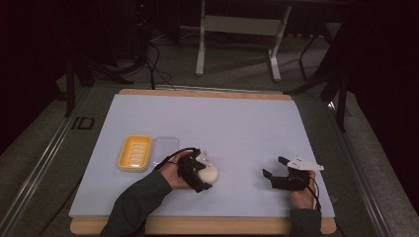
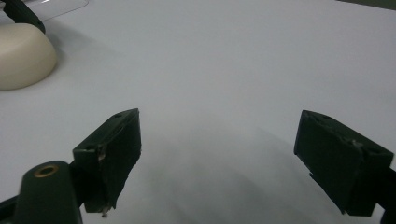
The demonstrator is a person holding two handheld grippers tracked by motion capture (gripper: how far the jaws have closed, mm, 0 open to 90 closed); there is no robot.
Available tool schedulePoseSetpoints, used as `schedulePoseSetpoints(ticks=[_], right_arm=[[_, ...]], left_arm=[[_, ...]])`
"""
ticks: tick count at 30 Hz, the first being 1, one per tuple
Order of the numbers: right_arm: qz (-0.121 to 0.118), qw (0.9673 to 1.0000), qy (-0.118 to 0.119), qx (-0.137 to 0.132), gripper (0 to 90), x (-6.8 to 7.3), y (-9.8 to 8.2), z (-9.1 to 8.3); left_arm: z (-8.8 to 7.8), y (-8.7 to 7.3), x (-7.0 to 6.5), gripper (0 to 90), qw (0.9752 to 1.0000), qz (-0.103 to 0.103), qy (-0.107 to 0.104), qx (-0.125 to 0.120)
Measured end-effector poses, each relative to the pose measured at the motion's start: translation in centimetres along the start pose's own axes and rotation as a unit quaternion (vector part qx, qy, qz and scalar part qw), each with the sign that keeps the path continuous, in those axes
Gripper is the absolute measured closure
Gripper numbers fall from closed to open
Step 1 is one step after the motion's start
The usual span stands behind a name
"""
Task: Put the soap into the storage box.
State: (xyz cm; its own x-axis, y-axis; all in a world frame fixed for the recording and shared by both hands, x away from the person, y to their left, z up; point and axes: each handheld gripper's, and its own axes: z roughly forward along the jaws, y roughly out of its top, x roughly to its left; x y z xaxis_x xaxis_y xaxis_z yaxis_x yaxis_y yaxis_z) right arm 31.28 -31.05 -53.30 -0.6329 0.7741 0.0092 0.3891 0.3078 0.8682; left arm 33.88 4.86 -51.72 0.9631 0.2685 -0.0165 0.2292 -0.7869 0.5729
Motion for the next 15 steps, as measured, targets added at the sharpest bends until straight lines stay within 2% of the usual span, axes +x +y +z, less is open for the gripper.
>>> schedulePoseSetpoints(ticks=[4, 10, 15], right_arm=[[0.000, 1.0000, 0.000, 0.000, 14.5, 0.00, 0.00, 0.00], [0.001, 1.0000, 0.001, 0.000, 14.5, -0.01, 0.00, 0.00], [0.001, 1.0000, 0.001, -0.001, 14.5, -0.01, 0.00, -0.01]], left_arm=[[0.40, -0.09, 0.03, 16.0, 1.0000, 0.004, 0.000, 0.001], [0.67, -0.21, 0.24, 20.2, 1.0000, -0.002, -0.001, -0.004], [0.74, -0.20, 0.20, 21.8, 1.0000, 0.003, 0.006, -0.003]])
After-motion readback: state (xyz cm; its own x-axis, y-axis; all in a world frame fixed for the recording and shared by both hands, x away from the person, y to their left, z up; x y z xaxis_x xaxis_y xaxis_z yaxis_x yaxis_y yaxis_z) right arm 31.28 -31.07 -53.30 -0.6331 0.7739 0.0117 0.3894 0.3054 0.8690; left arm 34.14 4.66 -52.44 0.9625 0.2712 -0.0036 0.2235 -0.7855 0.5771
